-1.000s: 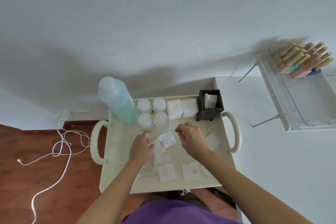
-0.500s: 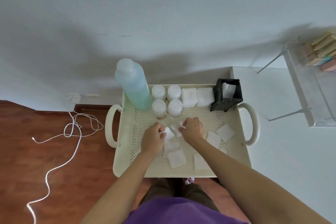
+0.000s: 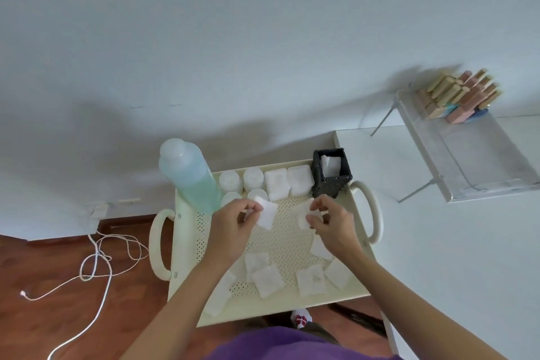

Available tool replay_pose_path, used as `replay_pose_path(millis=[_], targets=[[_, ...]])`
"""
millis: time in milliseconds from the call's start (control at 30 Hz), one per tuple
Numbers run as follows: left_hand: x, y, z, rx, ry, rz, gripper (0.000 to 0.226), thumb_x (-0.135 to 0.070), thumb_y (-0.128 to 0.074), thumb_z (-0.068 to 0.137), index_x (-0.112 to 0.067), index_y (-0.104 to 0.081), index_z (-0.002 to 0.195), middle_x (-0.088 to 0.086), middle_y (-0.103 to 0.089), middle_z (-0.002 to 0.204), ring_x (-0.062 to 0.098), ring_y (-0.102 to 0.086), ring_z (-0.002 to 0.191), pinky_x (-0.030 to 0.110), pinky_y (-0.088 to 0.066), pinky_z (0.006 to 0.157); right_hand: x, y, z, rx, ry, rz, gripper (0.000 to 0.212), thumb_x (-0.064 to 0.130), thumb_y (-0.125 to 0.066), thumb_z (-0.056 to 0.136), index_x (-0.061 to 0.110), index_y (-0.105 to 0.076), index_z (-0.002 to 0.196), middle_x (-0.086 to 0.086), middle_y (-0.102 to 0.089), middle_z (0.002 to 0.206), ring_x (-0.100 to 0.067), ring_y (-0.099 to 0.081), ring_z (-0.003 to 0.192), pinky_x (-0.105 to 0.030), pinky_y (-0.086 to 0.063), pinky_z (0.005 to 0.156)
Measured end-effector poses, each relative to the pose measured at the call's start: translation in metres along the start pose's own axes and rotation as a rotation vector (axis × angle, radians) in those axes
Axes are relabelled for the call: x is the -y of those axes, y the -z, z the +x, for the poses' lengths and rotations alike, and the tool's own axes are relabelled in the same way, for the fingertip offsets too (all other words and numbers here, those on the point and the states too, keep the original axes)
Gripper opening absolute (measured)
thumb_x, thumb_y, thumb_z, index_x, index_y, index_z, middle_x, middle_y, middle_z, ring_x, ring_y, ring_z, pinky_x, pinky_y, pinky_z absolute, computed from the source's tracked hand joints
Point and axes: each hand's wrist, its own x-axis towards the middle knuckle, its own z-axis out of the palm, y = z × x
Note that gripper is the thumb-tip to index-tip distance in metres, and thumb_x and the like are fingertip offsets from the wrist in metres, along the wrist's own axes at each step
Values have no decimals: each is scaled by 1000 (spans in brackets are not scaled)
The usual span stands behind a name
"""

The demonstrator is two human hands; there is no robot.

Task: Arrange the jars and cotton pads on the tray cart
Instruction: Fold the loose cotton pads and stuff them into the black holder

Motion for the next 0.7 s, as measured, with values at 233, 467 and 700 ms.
replay_pose_path(millis=[233, 467, 700], targets=[[-59, -50, 67, 92, -88, -70, 16, -12, -64, 89, -16, -76, 99, -10, -72, 96, 0, -65, 85, 5, -48, 72, 10, 61, 14, -299, 31, 118, 7, 15, -65, 89, 21, -69, 87, 15, -67, 75, 6, -63, 68, -7, -48, 62], [-79, -104, 114, 141, -52, -66, 12, -4, -71, 81, -12, -70, 90, -3, -70, 92, 7, -63, 76, 7, -48, 69, 10, 91, 31, -421, 12, 161, 17, 11, -64, 85, 27, -67, 83, 12, -67, 69, 3, -62, 63, -5, -45, 57], [-75, -129, 126, 216, -169, 319, 18, -7, -60, 86, -12, -73, 96, 4, -74, 98, 22, -67, 90, 34, -56, 80, 10, 97, 48, -392, -2, 169, 18, 6, -65, 85, 22, -68, 93, 6, -70, 96, -15, -70, 68, -15, -54, 57]])
